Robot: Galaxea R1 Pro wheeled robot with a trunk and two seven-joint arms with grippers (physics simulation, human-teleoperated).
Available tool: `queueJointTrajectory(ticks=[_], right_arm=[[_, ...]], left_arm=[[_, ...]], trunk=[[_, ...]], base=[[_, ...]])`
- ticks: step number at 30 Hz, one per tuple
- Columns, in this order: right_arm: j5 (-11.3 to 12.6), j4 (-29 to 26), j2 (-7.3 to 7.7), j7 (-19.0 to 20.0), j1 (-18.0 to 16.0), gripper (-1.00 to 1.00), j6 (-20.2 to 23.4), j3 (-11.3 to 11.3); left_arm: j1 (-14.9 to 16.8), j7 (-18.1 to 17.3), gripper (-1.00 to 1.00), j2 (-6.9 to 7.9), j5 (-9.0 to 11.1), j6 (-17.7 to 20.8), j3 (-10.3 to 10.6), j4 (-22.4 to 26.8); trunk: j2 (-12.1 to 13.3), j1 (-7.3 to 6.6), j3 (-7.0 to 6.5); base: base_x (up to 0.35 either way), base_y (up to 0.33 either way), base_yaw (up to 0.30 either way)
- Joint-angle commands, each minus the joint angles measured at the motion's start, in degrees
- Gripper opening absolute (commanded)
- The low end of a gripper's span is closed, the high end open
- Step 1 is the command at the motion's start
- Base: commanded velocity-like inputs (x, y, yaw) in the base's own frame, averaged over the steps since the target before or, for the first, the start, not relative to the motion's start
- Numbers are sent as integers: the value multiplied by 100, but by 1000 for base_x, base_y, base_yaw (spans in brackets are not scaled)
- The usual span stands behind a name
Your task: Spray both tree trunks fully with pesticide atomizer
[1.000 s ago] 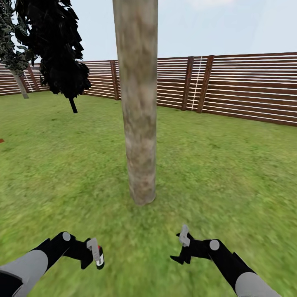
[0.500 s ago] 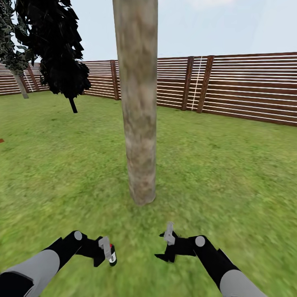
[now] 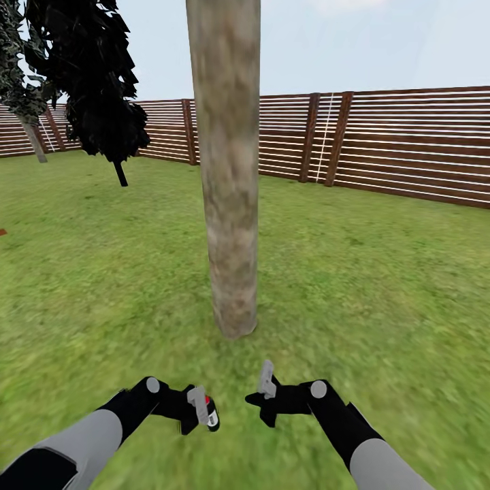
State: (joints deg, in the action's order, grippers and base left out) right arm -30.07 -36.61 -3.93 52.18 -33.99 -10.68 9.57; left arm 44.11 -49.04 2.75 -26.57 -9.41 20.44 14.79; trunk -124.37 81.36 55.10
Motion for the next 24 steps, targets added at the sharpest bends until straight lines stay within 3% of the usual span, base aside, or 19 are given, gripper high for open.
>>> queueJointTrajectory(ticks=[1,5,14,19,24], right_arm=[[-61,-5,-15,3,-2,-100,-46,-7],[-69,-4,-30,3,-6,-100,-48,-7],[-214,5,-29,-6,-8,-100,-48,-16],[-218,-3,-29,-6,-4,-100,-48,-16],[-219,-4,-29,-6,-6,-100,-48,-16]], left_arm=[[1,-11,-100,-48,-67,-46,-4,6],[9,-17,-100,-226,-67,-43,167,14],[10,-62,-100,-377,-65,-44,194,319],[2,-62,-100,-456,-503,-51,171,317],[-4,-62,-100,-458,-588,-62,163,314]], trunk=[[-2,-1,5],[-2,-1,5],[-2,-1,5],[-2,-1,5],[-2,-1,5]], base=[[0,0,0],[0,0,0],[0,0,0],[0,0,0],[0,0,0]])
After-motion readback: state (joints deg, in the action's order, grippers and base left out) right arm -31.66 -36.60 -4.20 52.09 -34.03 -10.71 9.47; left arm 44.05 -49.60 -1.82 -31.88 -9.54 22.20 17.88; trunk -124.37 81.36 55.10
